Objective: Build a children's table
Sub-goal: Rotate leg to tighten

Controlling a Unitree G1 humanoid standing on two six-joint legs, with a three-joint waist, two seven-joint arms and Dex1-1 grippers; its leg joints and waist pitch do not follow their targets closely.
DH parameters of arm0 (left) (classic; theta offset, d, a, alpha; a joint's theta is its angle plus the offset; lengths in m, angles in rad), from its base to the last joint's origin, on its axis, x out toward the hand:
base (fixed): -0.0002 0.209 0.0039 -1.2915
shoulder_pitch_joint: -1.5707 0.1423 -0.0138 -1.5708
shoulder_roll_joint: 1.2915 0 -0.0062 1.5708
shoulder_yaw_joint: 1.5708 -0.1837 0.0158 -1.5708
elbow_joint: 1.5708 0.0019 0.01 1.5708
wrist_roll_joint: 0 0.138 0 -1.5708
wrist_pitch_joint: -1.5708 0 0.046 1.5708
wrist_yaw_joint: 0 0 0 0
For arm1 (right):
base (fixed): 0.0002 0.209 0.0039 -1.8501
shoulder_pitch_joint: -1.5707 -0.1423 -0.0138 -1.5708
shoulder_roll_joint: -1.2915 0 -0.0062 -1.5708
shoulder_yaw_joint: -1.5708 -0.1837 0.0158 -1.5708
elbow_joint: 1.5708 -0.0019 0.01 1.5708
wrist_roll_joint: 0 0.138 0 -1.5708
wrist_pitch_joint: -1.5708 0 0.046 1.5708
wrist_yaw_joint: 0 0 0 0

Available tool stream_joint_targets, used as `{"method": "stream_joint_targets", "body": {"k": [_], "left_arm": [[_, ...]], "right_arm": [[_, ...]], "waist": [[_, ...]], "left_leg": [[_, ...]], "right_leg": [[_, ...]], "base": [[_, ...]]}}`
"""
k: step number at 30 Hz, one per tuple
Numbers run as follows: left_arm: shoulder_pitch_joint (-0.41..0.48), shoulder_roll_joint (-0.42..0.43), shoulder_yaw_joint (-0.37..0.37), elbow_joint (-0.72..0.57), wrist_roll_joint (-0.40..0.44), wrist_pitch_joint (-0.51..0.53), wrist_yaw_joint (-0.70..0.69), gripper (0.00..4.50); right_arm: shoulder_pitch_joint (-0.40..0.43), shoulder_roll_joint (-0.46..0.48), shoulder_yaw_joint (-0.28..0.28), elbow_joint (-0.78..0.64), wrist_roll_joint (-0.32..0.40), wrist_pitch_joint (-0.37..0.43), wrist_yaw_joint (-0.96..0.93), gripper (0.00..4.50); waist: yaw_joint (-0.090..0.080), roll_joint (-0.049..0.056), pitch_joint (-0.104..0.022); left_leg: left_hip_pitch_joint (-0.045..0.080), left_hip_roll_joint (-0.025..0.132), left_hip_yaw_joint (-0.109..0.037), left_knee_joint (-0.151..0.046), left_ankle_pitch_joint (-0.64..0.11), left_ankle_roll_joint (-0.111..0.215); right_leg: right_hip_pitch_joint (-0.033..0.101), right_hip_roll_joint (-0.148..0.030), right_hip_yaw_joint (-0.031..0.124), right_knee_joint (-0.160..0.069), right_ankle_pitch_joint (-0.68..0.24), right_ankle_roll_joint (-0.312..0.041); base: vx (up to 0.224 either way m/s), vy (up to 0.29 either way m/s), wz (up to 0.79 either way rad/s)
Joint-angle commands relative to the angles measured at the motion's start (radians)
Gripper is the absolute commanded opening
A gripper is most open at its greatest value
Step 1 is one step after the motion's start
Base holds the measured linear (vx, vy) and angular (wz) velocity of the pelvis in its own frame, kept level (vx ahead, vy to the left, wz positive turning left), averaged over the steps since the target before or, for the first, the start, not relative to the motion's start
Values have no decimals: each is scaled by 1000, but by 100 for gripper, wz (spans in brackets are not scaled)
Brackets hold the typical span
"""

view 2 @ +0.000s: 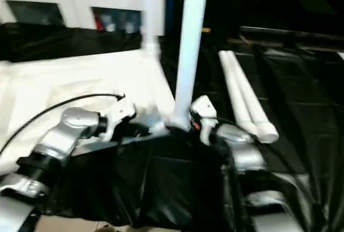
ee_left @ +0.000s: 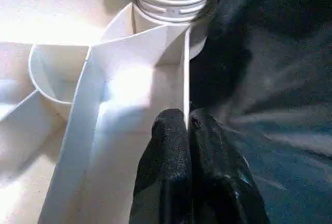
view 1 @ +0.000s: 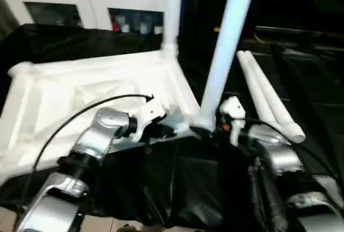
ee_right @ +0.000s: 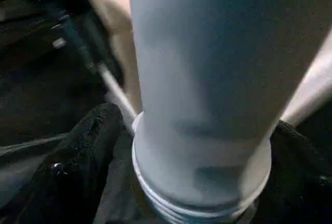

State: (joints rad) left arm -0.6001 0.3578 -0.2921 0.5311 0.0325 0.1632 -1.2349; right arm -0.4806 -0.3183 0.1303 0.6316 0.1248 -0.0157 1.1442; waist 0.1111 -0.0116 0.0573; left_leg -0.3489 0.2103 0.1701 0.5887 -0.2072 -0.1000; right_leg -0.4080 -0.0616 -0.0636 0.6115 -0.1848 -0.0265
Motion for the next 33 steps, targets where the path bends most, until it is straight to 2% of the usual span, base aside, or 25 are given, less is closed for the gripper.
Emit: {"method": "stream_joint_targets", "body": {"k": [1, 3, 4, 5, 9, 11, 14, 15, 18, 20, 21, 22, 24, 26, 27, 28, 29, 30, 33], "left_arm": [[-32, 1, -22, -24, -19, -38, -34, 0], [-36, 14, -24, -13, -15, -49, -49, 0], [-37, 19, -25, -9, -14, -55, -57, 0], [-37, 25, -26, -6, -14, -57, -64, 0], [-36, 38, -21, -5, -17, -58, -79, 0], [-32, 30, -14, -7, -23, -55, -71, 0], [-29, 21, -8, -8, -27, -51, -56, 0], [-28, 9, -1, -7, -29, -44, -32, 0], [-30, -34, 17, -4, -27, -28, 47, 0], [-32, -60, 24, -2, -23, -15, 89, 0], [-34, -76, 26, -1, -18, -8, 117, 0], [-36, -90, 27, -2, -13, -1, 140, 0], [-37, -106, 28, -2, -8, 6, 166, 0], [-52, -160, 22, 6, 24, 32, 265, 0], [-53, -164, 21, 7, 27, 34, 273, 0], [-59, -186, 15, 9, 43, 44, 312, 0], [-60, -192, 13, 9, 46, 48, 320, 0], [-60, -209, 5, 5, 54, 58, 337, 0], [-58, -211, -8, 0, 64, 58, 337, 0]], "right_arm": [[17, -6, 82, -50, 14, 18, 144, 390], [17, -21, 89, -57, 12, 22, 170, 390], [18, -26, 93, -61, 14, 24, 183, 390], [18, -29, 96, -64, 15, 26, 192, 366], [25, -31, 99, -85, 23, 45, 208, 354], [38, -19, 100, -95, 27, 54, 200, 328], [45, -8, 98, -95, 26, 57, 183, 317], [49, 8, 92, -87, 21, 58, 151, 292], [51, 58, 58, -51, 18, 76, 42, 285], [49, 89, 41, -30, 9, 84, -41, 280], [46, 111, 30, -16, 3, 78, -96, 278], [43, 130, 21, -4, -4, 75, -148, 278], [41, 151, 11, 10, -12, 73, -205, 277], [11, 230, -23, 95, -48, 68, -435, 277], [8, 236, -26, 102, -51, 69, -455, 277], [-12, 274, -46, 139, -65, 80, -569, 277], [-19, 285, -52, 149, -68, 83, -597, 277], [-36, 314, -66, 167, -72, 78, -656, 277], [-44, 332, -74, 165, -63, 61, -660, 277]], "waist": [[1, -1, -65], [7, 0, -66], [8, -3, -66], [8, -3, -66], [10, 0, -69], [11, -3, -71], [13, -1, -70], [14, -1, -69], [10, -1, -65], [7, -1, -64], [4, 3, -62], [1, -1, -62], [-4, -1, -62], [-8, 0, -63], [-17, 2, -59], [-18, 2, -61], [-22, 1, -60], [-22, 5, -60], [-21, 6, -62]], "left_leg": [[1, 27, 4, -65, -118, 86], [1, 28, 3, -65, -112, 83], [1, 28, 4, -65, -106, 81], [0, 28, 3, -65, -103, 80], [0, 27, 3, -63, -78, 79], [-1, 27, 3, -62, -68, 82], [0, 26, 3, -61, -71, 83], [0, 26, 4, -62, -82, 78], [0, 25, 3, -66, -111, 58], [2, 23, 0, -69, -136, 42], [4, 23, -1, -71, -150, 32], [3, 21, -1, -72, -151, 27], [1, 21, -3, -74, -150, 19], [2, 22, -3, -74, -150, 17], [0, 19, -6, -78, -157, 5], [3, 18, -5, -77, -168, -2], [3, 17, -5, -78, -174, -1], [3, 17, -5, -78, -181, -1], [3, 16, -5, -78, -188, 9]], "right_leg": [[63, -76, 46, -62, -104, -255], [60, -78, 47, -60, -116, -250], [60, -79, 47, -60, -119, -248], [61, -79, 47, -59, -120, -247], [61, -77, 46, -55, -86, -249], [62, -77, 45, -52, -65, -253], [60, -78, 45, -53, -72, -255], [60, -78, 45, -56, -87, -252], [58, -79, 47, -62, -142, -235], [59, -82, 46, -71, -210, -219], [56, -82, 46, -75, -246, -208], [57, -82, 47, -78, -263, -198], [58, -82, 46, -79, -278, -186], [53, -82, 47, -79, -278, -184], [54, -81, 45, -81, -296, -181], [55, -81, 45, -84, -319, -170], [53, -80, 46, -86, -326, -168], [52, -80, 47, -88, -331, -164], [53, -78, 48, -86, -302, -167]], "base": [[0, 0, 0], [0, 0, 0], [0, 0, 0], [0, 0, 0], [0, 0, 0], [0, 0, 0], [0, 0, 0], [0, 0, 0], [0, 0, 0], [0, 0, 0], [0, 0, 0], [0, 0, 0], [0, 0, 0], [0, 0, 0], [0, 0, 0], [0, 0, 0], [0, 0, 0], [0, 0, 0], [0, 0, 0]]}}
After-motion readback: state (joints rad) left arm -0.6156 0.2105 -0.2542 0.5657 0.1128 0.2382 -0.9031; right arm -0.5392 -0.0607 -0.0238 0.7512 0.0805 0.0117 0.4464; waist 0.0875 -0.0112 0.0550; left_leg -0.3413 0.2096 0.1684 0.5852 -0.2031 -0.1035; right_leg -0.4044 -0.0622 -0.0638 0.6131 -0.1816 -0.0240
